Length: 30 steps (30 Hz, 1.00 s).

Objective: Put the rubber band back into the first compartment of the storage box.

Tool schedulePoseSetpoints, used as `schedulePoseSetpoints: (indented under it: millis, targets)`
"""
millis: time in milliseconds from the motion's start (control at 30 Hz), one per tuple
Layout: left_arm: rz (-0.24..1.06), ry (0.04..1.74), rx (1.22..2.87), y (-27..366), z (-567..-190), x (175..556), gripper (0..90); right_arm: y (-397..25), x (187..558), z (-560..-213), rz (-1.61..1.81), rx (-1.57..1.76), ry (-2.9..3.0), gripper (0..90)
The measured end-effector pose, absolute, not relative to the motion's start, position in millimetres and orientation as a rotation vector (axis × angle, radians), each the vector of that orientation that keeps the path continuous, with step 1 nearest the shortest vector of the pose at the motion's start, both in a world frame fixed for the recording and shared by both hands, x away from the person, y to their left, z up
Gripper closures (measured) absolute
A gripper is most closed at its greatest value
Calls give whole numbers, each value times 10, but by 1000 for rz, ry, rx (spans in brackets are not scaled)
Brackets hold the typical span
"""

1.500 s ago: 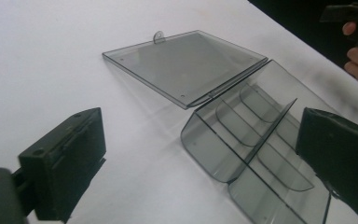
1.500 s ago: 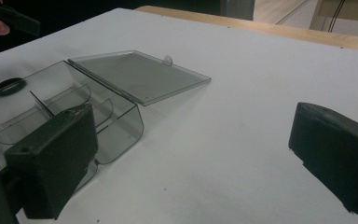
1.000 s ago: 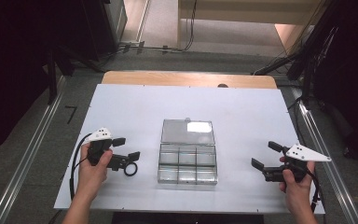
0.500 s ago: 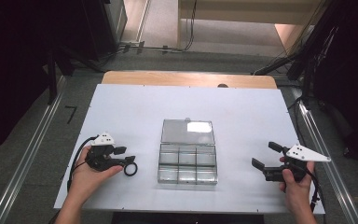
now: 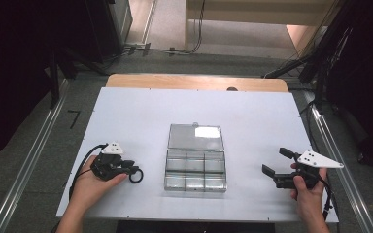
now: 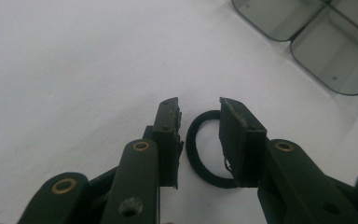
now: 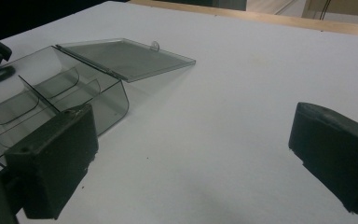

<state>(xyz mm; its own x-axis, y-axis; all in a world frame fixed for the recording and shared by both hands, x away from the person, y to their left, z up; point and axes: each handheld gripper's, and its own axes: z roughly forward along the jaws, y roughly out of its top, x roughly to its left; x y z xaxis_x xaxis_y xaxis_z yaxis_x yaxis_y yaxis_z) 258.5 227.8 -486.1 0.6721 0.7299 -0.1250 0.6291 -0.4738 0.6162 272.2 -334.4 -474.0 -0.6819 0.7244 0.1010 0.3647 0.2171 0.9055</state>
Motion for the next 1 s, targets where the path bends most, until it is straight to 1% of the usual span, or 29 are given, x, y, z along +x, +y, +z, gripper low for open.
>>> schedulePoseSetpoints:
  millis: [133, 300, 433, 533, 1000]
  targets:
    - [223, 1056, 2274, 2267, -4895, 2589, 725, -3350, 2726, -4744, 1453, 1013, 2153, 0]
    - [236, 1031, 2317, 2224, -4919, 2584, 781, -3359, 2729, -4747, 1447, 1022, 2153, 0]
    - [281, 1015, 2350, 2193, -4914, 2578, 830, -3363, 2735, -4748, 1443, 1022, 2150, 0]
    - [271, 1019, 2349, 2185, -4913, 2580, 864, -3364, 2737, -4751, 1440, 1022, 2149, 0]
    - [269, 1027, 2324, 2201, -4884, 2583, 883, -3353, 2730, -4753, 1437, 1019, 2151, 0]
